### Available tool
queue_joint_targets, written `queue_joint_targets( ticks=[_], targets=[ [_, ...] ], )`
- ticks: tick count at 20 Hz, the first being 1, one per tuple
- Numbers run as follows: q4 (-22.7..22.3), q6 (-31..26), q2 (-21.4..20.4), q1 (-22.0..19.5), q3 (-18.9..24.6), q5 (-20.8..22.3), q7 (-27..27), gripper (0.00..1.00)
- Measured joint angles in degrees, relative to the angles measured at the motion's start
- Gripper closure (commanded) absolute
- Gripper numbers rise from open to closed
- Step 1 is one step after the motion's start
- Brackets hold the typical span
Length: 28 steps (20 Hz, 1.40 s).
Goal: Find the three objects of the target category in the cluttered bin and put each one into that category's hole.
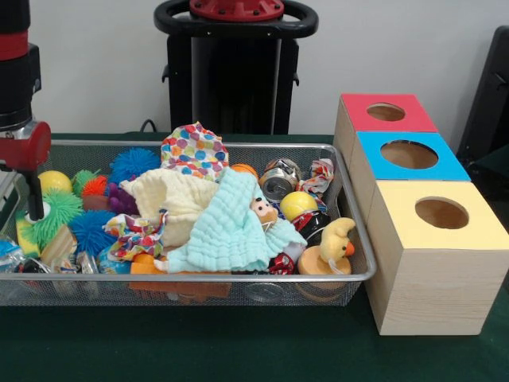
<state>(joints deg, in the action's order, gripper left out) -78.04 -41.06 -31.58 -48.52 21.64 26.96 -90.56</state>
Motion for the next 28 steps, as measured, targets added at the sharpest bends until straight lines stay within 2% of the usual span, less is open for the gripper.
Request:
queue_joint_targets(
  ticks=[28],
  targets=[
    [-0.6,0.0,1.6,-1.9,1.1,0.3,0.0,0.0]
  ],
)
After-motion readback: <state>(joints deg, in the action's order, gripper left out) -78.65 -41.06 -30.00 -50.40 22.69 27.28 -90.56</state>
